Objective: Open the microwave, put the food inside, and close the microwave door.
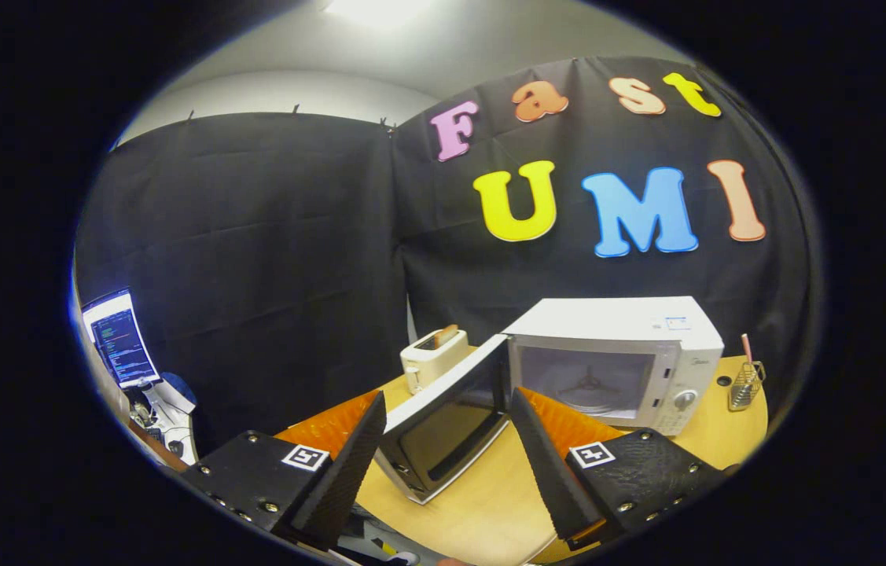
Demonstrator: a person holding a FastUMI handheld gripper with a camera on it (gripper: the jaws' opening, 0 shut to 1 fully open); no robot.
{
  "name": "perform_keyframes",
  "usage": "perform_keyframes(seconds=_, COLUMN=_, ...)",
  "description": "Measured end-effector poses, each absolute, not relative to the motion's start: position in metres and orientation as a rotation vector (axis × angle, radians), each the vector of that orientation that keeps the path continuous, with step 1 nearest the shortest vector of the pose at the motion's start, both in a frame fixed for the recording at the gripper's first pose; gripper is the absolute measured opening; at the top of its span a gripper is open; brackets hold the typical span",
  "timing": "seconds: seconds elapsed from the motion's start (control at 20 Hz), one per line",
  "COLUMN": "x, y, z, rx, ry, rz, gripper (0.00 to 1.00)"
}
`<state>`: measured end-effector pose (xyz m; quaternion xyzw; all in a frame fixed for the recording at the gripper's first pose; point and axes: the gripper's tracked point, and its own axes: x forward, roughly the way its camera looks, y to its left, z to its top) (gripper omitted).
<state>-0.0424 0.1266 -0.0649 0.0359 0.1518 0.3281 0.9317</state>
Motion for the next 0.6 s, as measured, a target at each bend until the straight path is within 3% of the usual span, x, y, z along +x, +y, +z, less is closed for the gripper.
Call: perform_keyframes(seconds=0.6, x=-0.035, y=-0.038, z=-0.15, rx=0.143, ry=0.536, rz=0.401, gripper=0.96)
